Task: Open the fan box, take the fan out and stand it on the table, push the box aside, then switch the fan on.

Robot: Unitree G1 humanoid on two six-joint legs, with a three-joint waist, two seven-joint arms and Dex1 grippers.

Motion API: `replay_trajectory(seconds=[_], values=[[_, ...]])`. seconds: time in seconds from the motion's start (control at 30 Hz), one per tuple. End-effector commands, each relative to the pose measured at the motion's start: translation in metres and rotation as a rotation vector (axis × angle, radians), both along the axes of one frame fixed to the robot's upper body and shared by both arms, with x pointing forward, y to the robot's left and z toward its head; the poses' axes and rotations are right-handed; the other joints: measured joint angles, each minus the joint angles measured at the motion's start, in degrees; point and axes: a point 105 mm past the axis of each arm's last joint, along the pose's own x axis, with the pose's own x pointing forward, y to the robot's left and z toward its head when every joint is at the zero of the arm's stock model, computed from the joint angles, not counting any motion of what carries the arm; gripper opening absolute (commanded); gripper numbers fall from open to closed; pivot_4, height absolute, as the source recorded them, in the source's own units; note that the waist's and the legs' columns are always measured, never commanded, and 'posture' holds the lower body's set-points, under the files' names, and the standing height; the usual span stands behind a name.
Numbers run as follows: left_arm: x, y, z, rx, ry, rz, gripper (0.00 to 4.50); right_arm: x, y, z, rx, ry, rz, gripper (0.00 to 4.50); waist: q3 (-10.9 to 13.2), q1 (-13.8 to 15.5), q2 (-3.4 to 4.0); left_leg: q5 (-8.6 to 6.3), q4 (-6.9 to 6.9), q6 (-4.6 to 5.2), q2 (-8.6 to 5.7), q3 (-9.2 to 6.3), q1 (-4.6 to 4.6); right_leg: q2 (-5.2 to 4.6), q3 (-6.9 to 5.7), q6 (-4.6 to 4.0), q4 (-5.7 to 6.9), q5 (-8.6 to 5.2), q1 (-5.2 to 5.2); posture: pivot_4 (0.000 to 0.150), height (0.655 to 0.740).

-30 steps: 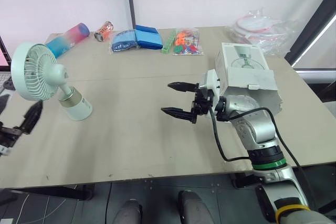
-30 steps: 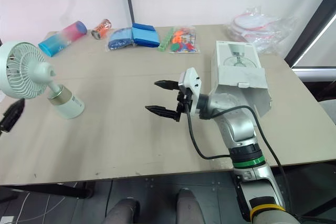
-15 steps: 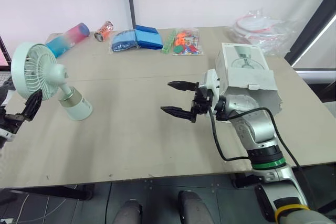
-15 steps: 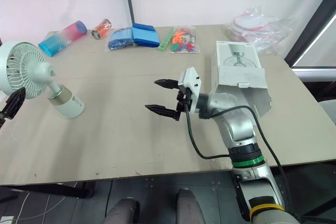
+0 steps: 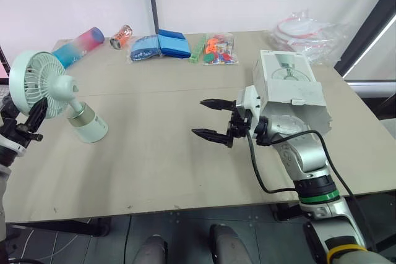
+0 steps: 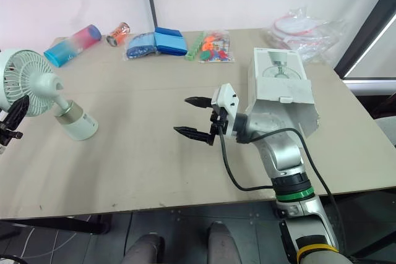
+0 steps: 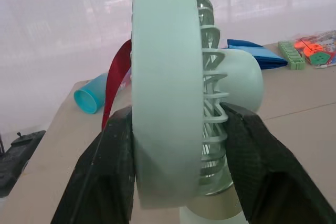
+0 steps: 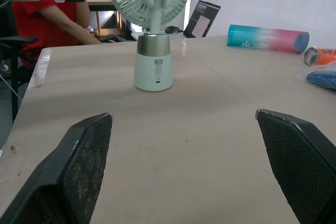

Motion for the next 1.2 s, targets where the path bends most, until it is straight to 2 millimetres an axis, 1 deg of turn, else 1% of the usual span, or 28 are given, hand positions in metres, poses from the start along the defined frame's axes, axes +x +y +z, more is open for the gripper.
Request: replay_trajectory(seconds=[0.03,0.1,0.27,0.4,0.53,0.6,0.7,0.8,0.83,0.87,0.93,1.03,1.1,1.2], values=[[-0.002,-0.002,0.008,0.003,-0.039,-0.001,1.9,-0.004,0.003,0.013,0.002,-0.065,0.022,4.5,0.0,0.0,0.0,0.0,0.0,0.0,0.0,0.0,0.0,0.0,0.0,0.0,0.0,0.0,0.0,0.15,0.74],[-0.001,-0.004,0.009,-0.027,-0.051,-0.016,1.9,-0.004,0.003,0.013,-0.001,-0.066,0.023,4.5,0.0,0.0,0.0,0.0,0.0,0.0,0.0,0.0,0.0,0.0,0.0,0.0,0.0,0.0,0.0,0.15,0.74],[-0.001,-0.022,0.016,-0.151,-0.079,-0.113,1.9,-0.003,0.006,0.013,-0.002,-0.072,0.023,4.5,0.0,0.0,-0.01,0.01,0.02,-0.01,0.0,0.0,-0.02,0.0,0.0,0.02,0.0,0.01,0.01,0.15,0.74],[0.0,-0.028,0.019,-0.224,-0.088,-0.137,1.9,-0.002,0.008,0.012,-0.006,-0.075,0.023,4.5,0.0,0.1,-0.03,0.01,0.03,-0.02,0.0,-0.05,-0.06,0.0,0.0,0.03,0.0,0.02,0.0,0.15,0.74],[-0.001,-0.034,0.034,-0.24,-0.135,-0.175,1.9,-0.002,0.009,0.011,-0.005,-0.079,0.022,4.5,0.1,0.0,-0.1,0.01,0.03,-0.02,0.0,-0.05,-0.07,0.0,0.0,0.04,0.0,0.03,-0.01,0.15,0.74],[0.001,-0.041,0.041,-0.228,-0.144,-0.201,1.9,-0.001,0.01,0.013,0.0,-0.08,0.015,4.5,0.1,0.0,-0.12,0.01,0.03,-0.03,0.0,-0.04,-0.08,0.0,0.0,0.03,0.0,0.03,-0.03,0.15,0.74],[0.004,-0.066,0.053,-0.189,-0.155,-0.289,1.9,0.006,0.015,0.021,0.02,-0.071,-0.024,4.5,0.1,0.0,-0.18,0.02,0.03,-0.06,-0.01,-0.05,-0.11,0.0,0.0,0.03,0.0,0.03,-0.07,0.15,0.74],[0.009,-0.087,0.059,-0.155,-0.156,-0.351,1.9,0.014,0.023,0.032,0.03,-0.071,-0.064,4.5,0.1,0.0,-0.18,0.06,0.03,-0.13,-0.01,-0.05,-0.14,0.0,0.0,0.02,0.0,0.05,-0.1,0.15,0.74],[0.01,-0.091,0.06,-0.154,-0.157,-0.364,1.9,0.016,0.025,0.034,0.029,-0.071,-0.074,4.5,0.1,0.0,-0.18,0.07,0.03,-0.14,-0.01,-0.05,-0.15,0.0,0.0,0.01,0.0,0.05,-0.1,0.15,0.74],[0.014,-0.101,0.059,-0.146,-0.143,-0.387,1.9,0.018,0.029,0.036,0.017,-0.078,-0.091,4.5,0.1,0.0,-0.18,0.07,0.03,-0.15,-0.01,-0.05,-0.15,0.0,0.0,0.01,0.0,0.05,-0.11,0.15,0.74],[0.019,-0.115,0.057,-0.131,-0.128,-0.421,1.9,0.022,0.034,0.038,-0.004,-0.089,-0.116,4.5,0.1,0.0,-0.18,0.07,0.02,-0.15,-0.01,-0.05,-0.15,0.0,0.0,0.01,0.0,0.05,-0.12,0.15,0.74],[0.025,-0.145,0.055,-0.134,-0.108,-0.501,1.9,0.032,0.044,0.044,-0.023,-0.094,-0.179,4.5,0.1,0.0,-0.18,0.07,0.02,-0.15,-0.01,-0.05,-0.17,0.0,0.0,0.0,0.0,0.06,-0.15,0.15,0.74],[0.027,-0.156,0.055,-0.131,-0.103,-0.523,1.9,0.038,0.047,0.046,-0.019,-0.08,-0.218,4.5,0.1,0.0,-0.18,0.15,0.02,-0.29,-0.01,-0.05,-0.2,0.0,0.0,-0.02,0.01,0.09,-0.2,0.15,0.74],[0.027,-0.167,0.058,-0.12,-0.114,-0.545,1.9,0.043,0.051,0.046,-0.009,-0.052,-0.256,4.5,0.1,-0.1,-0.18,0.23,0.02,-0.44,-0.01,-0.05,-0.35,0.0,0.0,-0.04,0.02,0.15,-0.39,0.15,0.74]])
